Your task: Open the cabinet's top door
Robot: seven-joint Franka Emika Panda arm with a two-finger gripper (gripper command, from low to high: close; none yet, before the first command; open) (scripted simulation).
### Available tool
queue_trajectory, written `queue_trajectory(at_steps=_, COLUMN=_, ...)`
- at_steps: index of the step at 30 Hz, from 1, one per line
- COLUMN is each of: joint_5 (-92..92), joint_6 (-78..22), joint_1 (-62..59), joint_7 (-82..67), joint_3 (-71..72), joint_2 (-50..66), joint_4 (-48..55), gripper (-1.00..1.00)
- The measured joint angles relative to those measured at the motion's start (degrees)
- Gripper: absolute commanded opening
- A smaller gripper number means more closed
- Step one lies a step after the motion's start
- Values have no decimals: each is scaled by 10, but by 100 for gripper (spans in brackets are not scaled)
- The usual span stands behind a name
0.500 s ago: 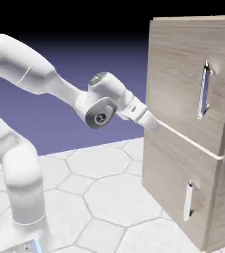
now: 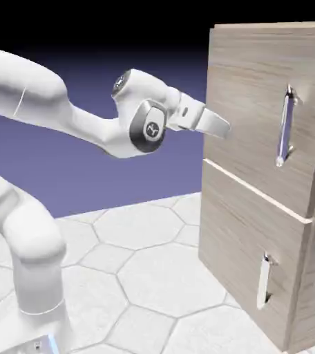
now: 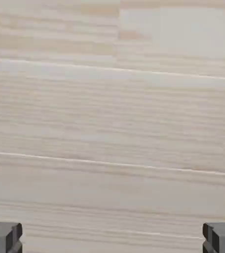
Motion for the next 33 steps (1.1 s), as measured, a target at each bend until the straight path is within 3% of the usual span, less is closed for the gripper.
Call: queue_trajectory(at_steps=33, joint_5=-822, joint_6=63, joint_1=242, joint_7=554, joint_3=-356, joint_2=-150, joint_4=196, gripper=0)
